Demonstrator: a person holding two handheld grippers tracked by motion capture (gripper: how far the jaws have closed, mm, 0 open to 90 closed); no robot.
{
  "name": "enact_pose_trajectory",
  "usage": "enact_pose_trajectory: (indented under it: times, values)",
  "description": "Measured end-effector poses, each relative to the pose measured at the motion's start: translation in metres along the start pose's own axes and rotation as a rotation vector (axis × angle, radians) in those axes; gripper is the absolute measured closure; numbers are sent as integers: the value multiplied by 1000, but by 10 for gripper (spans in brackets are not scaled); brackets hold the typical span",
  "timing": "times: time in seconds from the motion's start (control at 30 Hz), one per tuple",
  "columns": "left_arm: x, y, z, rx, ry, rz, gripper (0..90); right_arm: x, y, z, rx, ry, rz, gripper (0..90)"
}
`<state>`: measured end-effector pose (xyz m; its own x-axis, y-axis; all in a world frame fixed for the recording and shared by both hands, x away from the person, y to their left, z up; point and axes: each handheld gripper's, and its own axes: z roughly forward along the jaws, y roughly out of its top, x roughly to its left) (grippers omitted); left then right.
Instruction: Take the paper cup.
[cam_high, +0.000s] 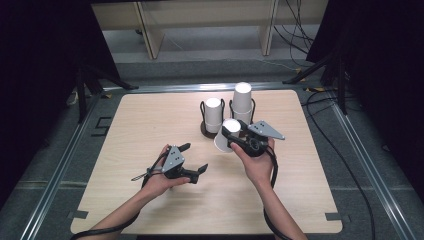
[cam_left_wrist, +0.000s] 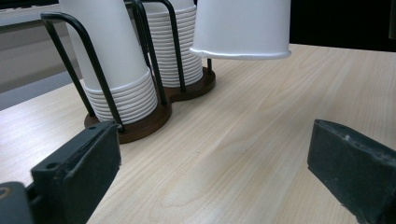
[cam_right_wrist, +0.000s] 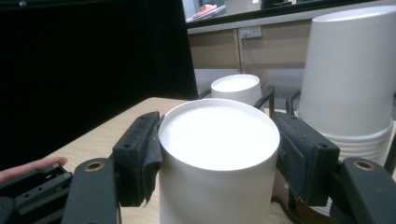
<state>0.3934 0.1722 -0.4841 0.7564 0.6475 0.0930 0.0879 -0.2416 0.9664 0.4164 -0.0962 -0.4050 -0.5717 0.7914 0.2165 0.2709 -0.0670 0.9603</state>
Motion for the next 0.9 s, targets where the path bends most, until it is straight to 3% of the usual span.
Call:
enact_pose_trajectory:
  times: [0.03,0.07,0.27,0.33,0.37,0.47,0.6,0.67,0.7,0.77,0.83,0.9]
  values:
    - [0,0,0,-1,0,-2,22,-2,-1,-1,-9,-13,-4,356]
    - [-1,0,0,-1,-1,-4,22,-2,-2,-2,-7,-8,27,356]
    - [-3,-3,0,-25,-11,-26,22,-15,-9,-8,-18,-16,112,356]
    - [-4,-4,-1,-30,-17,-41,19,-19,-11,-10,-22,-11,164,356]
    - [-4,-5,-3,-14,-15,-44,16,-21,-13,-10,-27,-3,185,356]
    - [-3,-6,-5,-21,-14,-53,13,-28,-16,-13,-35,-18,212,356]
    - [-3,-7,-6,-40,-13,-57,12,-35,-21,-16,-48,-14,285,356]
    - [-3,-7,-7,-35,-13,-55,12,-39,-22,-17,-49,-19,290,356]
    - [-3,-6,-7,-34,-15,-52,12,-40,-23,-18,-50,-13,316,356]
    - [-4,-6,-7,-34,-19,-48,12,-43,-24,-18,-58,-23,311,356]
    - [-5,-6,-5,-54,-24,-52,12,-45,-24,-20,-66,-26,345,356]
    - [-5,-4,-8,-39,-20,-46,11,-48,-25,-21,-89,-19,366,356]
